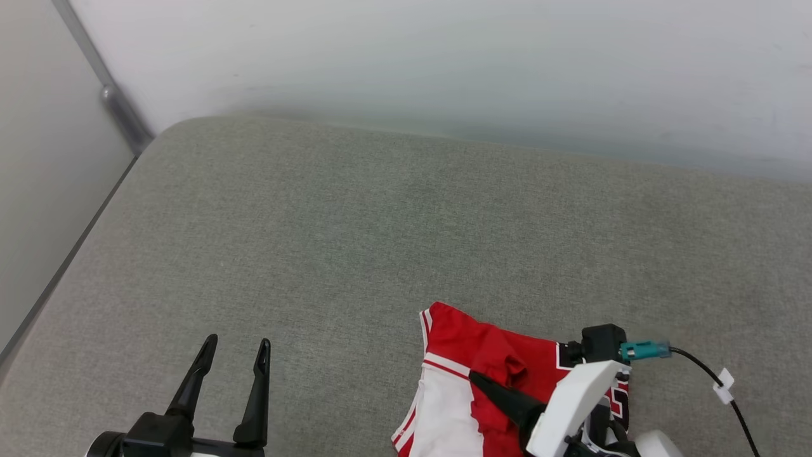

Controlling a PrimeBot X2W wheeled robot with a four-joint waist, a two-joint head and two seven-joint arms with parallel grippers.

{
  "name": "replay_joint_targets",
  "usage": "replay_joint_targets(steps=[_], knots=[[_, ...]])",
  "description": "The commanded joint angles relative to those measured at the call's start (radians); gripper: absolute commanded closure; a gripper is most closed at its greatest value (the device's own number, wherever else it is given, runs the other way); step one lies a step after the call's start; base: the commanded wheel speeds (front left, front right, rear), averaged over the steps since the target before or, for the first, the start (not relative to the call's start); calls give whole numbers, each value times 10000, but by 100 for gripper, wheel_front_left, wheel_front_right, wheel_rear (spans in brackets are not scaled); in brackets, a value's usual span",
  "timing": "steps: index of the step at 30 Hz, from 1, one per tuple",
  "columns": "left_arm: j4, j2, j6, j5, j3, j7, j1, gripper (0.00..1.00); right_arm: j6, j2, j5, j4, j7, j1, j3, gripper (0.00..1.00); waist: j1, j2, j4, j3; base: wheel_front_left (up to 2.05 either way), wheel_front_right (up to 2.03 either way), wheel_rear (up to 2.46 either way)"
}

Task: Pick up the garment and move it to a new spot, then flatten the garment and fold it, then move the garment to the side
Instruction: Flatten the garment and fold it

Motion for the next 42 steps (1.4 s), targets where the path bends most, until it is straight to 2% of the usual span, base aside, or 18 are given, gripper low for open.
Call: replay_joint_targets(steps=[1,2,3,4,8,10,17,19,21,25,30,37,42], knots=[[-20,14,-16,65,28,-22,19,0,-4,11,178,350,-237,-342,170,100,0,0,51,-20,0,0,0],[-27,16,-16,69,39,-24,31,0,-2,11,286,579,-375,-492,309,100,0,0,66,-22,0,0,0],[-37,18,-15,70,52,-24,42,0,-4,11,386,778,-513,-615,443,75,0,0,70,-17,0,0,0],[-46,22,-16,69,64,-24,47,0,-4,9,455,933,-634,-747,617,2,0,0,72,-4,0,0,0],[-46,46,-16,91,148,-24,93,0,-2,6,1212,986,-914,-1106,1510,0,0,0,17,28,0,0,0],[-50,47,-16,84,180,-24,98,0,-2,-3,1142,989,-1067,-1352,1765,0,0,0,-45,48,0,0,0],[-54,17,-17,109,280,-24,1,0,-2,5,592,892,-1385,-1889,1161,0,0,0,-340,9,0,0,0],[-89,-2,-17,91,301,-24,4,0,-2,7,-246,678,-1426,-2049,852,0,0,0,-462,3,0,0,0],[-124,-13,-15,88,315,-24,-14,0,-2,-6,-1569,388,-1450,-2170,397,0,0,0,-586,6,0,0,0],[-210,-2,-17,39,346,-24,-130,0,-2,-69,-3602,-732,-1473,-2053,-622,0,0,0,-831,42,0,0,0],[-320,-59,-17,-63,330,-22,-298,0,-4,-1268,-6262,-2098,-2123,-1801,-1168,0,0,0,-1142,97,0,0,0],[-416,-103,-15,-78,243,-24,-432,0,-4,-1875,-7663,-2829,-3200,-1028,-2182,0,0,0,-1432,117,0,0,0],[-495,-135,-17,-102,136,-24,-505,0,-4,-1601,-8035,-3250,-4045,-179,-2964,0,0,0,-1587,130,0,0,0]])
